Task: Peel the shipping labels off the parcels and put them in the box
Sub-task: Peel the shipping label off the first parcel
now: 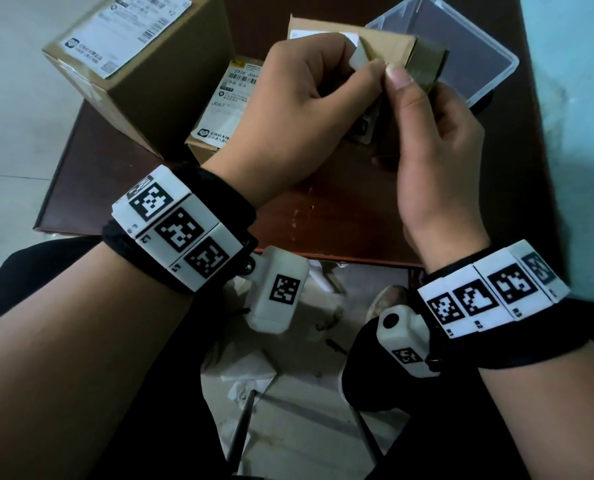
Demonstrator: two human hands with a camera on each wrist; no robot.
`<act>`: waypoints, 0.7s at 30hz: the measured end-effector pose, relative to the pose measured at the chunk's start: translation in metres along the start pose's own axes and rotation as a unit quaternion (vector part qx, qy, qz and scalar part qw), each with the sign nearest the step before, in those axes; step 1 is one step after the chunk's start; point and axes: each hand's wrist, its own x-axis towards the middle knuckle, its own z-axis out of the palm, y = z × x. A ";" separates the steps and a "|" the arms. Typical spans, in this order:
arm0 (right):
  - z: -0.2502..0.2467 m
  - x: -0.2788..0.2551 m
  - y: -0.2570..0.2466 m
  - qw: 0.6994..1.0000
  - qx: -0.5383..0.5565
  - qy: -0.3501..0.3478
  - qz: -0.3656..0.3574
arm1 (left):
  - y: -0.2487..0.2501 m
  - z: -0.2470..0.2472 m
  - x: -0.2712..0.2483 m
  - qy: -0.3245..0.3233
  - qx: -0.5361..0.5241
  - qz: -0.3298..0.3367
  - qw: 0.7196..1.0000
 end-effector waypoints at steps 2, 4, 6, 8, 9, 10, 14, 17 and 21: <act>0.000 0.000 -0.001 1.000 0.000 0.002 0.003 | 0.000 -0.001 0.000 -0.003 -0.003 -0.001 1.000; 0.000 -0.001 -0.001 1.000 0.003 0.004 0.005 | 0.000 -0.002 0.000 -0.003 -0.008 -0.003 1.000; 0.000 0.000 -0.002 1.000 -0.003 0.003 0.003 | 0.000 -0.003 0.001 -0.006 -0.007 -0.003 1.000; -0.001 0.001 -0.002 1.000 -0.010 0.002 -0.002 | 0.000 -0.005 0.002 -0.020 -0.015 -0.008 1.000; -0.002 0.001 -0.002 1.000 -0.011 0.001 -0.002 | 0.000 -0.007 0.001 -0.028 -0.022 -0.014 0.999; -0.002 0.001 -0.002 1.000 -0.013 0.001 -0.002 | 0.000 -0.008 0.001 -0.035 -0.030 -0.020 0.999; -0.001 0.001 -0.005 1.000 -0.023 0.000 0.011 | 0.001 -0.013 0.000 -0.053 -0.055 -0.043 0.996; -0.001 0.001 -0.005 0.999 -0.031 0.004 0.025 | 0.004 -0.013 0.000 -0.059 -0.072 -0.075 0.993; 0.000 0.000 -0.004 0.999 -0.031 0.020 0.034 | 0.006 -0.006 -0.001 -0.045 -0.067 -0.093 0.992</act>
